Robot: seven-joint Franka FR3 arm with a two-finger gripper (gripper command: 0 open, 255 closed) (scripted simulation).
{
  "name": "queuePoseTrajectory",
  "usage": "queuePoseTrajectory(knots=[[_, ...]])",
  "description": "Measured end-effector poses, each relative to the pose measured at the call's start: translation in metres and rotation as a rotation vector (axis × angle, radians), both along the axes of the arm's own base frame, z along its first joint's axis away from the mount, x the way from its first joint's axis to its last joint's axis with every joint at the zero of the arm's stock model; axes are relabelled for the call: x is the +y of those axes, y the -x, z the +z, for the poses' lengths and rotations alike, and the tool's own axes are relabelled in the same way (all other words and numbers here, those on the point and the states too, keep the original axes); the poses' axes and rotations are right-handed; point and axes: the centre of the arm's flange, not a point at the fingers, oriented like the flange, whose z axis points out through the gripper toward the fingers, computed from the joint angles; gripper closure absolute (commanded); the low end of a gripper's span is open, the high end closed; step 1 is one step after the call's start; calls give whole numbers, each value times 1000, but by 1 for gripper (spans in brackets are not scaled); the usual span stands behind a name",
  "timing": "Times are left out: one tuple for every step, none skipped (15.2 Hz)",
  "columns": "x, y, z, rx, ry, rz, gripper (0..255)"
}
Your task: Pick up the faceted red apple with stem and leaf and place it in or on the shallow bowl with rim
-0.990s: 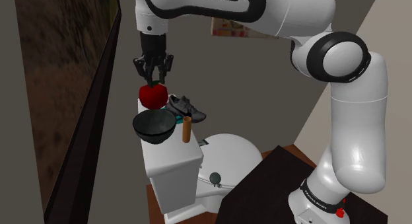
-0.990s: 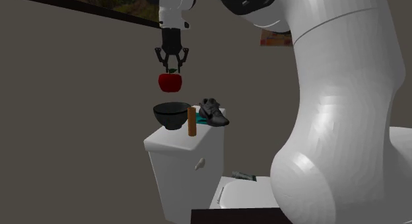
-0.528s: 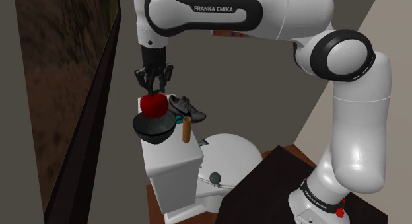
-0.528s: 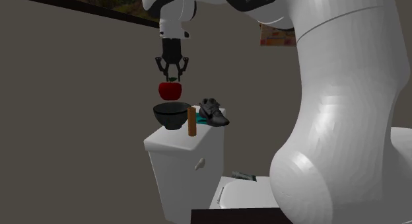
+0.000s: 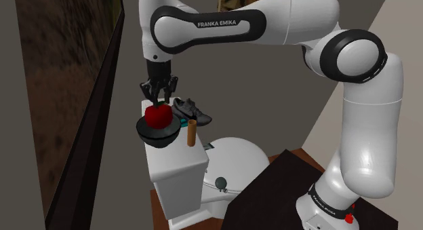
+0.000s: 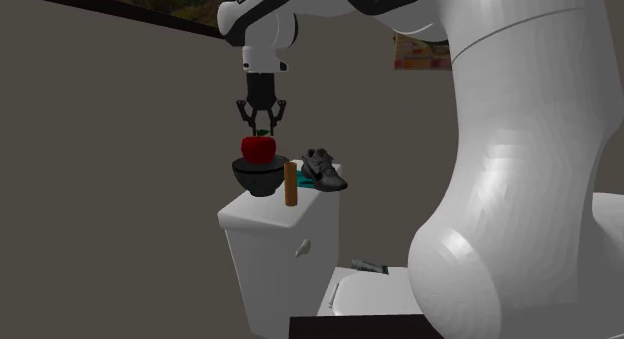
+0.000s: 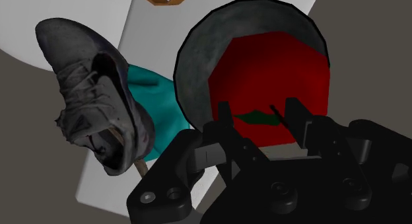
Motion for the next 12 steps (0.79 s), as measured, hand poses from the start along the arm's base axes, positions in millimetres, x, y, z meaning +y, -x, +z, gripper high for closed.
queuePoseTrajectory(knots=[[0,0,-1,0,0,0,255],[0,0,-1,0,0,0,255],[0,0,-1,0,0,0,255],[-1,0,-1,0,0,0,255],[-1,0,-1,0,0,0,0],[-1,0,-1,-1,0,0,0],[-1,0,-1,-1,0,0,0],[-1,0,-1,-1,-1,0,0],[-1,0,-1,-1,-1,0,0],[-1,0,-1,-1,-1,0,0],[-1,0,-1,-1,-1,0,0],[-1,1,6,-1,-1,0,0]])
